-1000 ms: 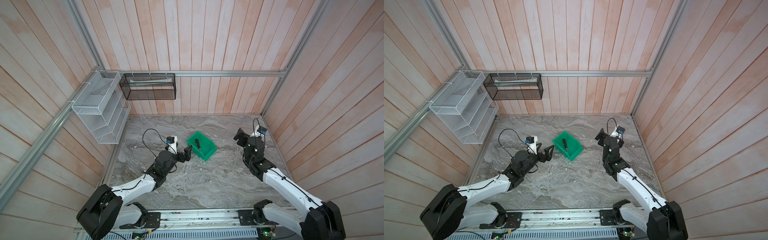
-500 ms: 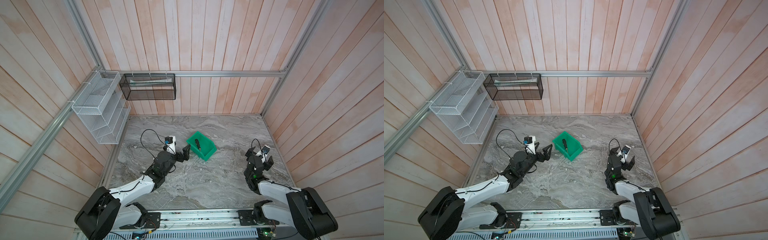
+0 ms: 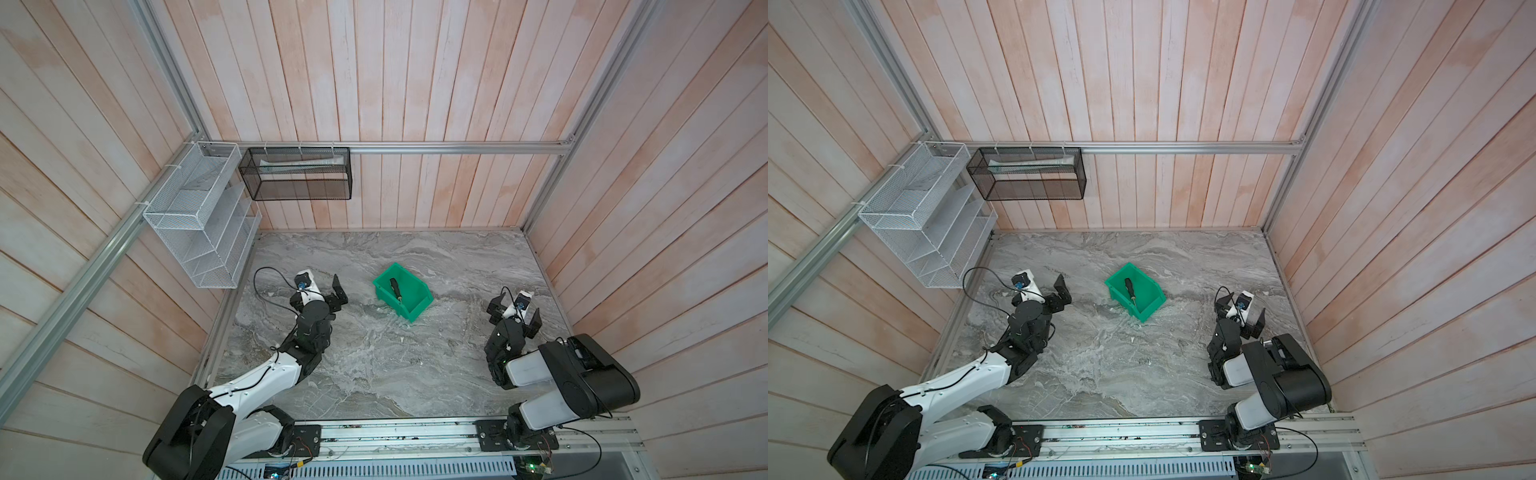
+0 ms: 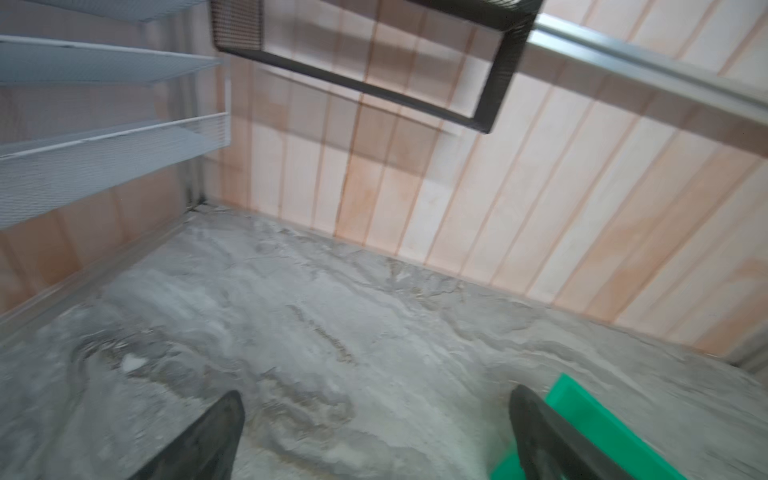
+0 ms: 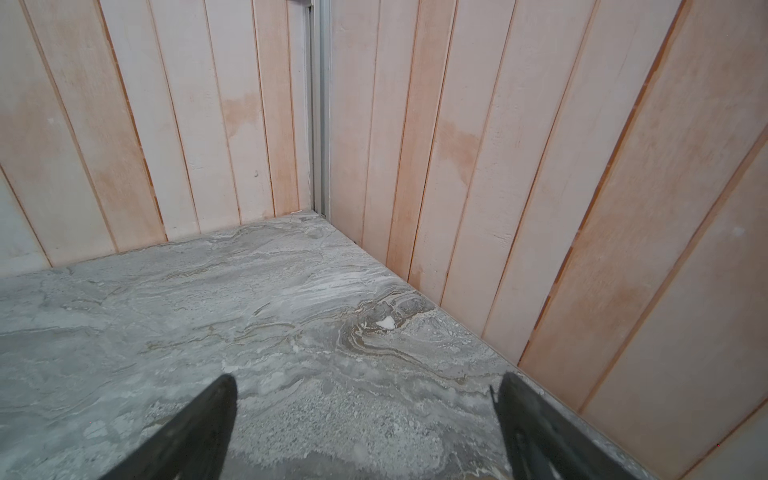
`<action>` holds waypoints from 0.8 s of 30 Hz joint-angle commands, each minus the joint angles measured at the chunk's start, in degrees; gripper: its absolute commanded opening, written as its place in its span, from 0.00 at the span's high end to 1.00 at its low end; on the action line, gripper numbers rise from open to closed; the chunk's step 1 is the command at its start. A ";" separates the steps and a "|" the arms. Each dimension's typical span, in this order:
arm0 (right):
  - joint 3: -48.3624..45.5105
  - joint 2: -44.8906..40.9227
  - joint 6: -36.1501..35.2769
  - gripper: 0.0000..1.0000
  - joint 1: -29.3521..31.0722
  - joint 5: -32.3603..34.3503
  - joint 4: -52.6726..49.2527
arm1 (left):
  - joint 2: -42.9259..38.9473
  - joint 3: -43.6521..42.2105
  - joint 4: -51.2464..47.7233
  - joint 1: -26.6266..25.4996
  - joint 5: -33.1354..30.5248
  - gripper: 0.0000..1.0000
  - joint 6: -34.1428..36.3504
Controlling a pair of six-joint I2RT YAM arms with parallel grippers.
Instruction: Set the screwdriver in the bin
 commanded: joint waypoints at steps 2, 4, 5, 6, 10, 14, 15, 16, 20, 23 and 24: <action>2.73 0.73 -1.05 0.02 0.22 -0.63 -0.42 | 4.70 -0.99 3.41 6.01 -15.50 0.00 4.22; 3.54 1.01 -1.13 0.01 0.18 -0.69 -1.74 | 6.52 2.06 -0.32 8.89 -16.70 0.00 6.17; 3.48 1.10 -1.31 0.02 0.24 -0.66 -1.56 | 7.82 2.98 0.24 9.61 -18.31 0.00 7.65; 3.29 0.97 -1.22 0.01 0.23 -0.69 -1.38 | 8.73 3.61 0.34 9.97 -19.33 0.00 9.09; 2.48 0.67 -1.17 0.01 0.18 -0.87 -0.23 | 11.12 -0.43 10.86 10.57 -17.99 0.00 18.30; 2.56 0.74 -1.30 0.02 0.18 -1.56 -0.36 | 11.76 -8.78 24.46 14.48 -6.50 0.00 17.20; 2.63 0.83 -1.58 0.01 0.19 -2.44 -0.45 | 12.13 -10.17 26.92 15.42 -3.30 0.00 16.90; 2.78 1.08 -2.37 0.02 0.20 -3.99 -0.48 | 12.87 -11.01 29.30 16.21 -0.72 0.00 17.73; 3.42 1.46 -3.40 0.00 0.46 -6.11 -1.31 | 19.72 -11.44 39.00 18.01 5.70 0.00 20.50; 3.61 1.52 -3.30 0.01 0.36 -6.29 -1.69 | 18.42 -9.17 31.28 18.53 12.99 0.00 21.45; 3.74 1.47 -3.31 0.01 0.41 -6.31 -1.93 | 18.31 -9.17 30.80 19.31 15.91 0.00 21.46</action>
